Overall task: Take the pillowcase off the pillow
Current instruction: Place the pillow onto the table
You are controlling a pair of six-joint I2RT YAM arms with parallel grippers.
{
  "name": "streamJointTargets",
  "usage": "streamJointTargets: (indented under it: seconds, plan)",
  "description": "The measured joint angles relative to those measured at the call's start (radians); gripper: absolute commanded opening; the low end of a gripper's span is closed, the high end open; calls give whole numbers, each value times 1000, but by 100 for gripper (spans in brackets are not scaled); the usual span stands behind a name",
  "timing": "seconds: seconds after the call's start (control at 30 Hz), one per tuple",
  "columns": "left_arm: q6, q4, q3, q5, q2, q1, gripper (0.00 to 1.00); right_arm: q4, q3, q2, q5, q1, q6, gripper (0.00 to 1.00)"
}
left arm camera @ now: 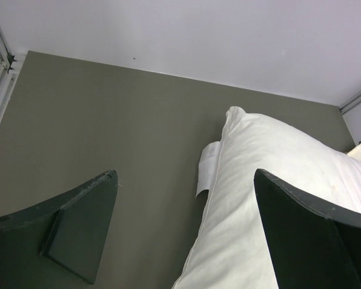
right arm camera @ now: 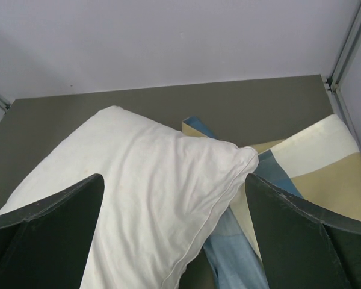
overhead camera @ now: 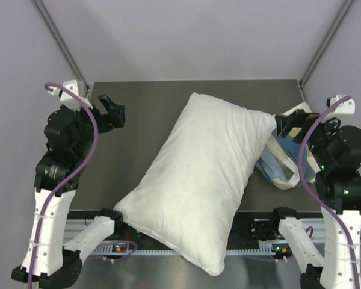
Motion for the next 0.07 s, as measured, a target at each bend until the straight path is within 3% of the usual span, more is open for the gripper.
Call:
streamJointTargets:
  seconds: [0.07]
  plan:
    - [1, -1, 0, -1, 0, 0, 99, 0, 0, 0, 0, 0, 0, 100]
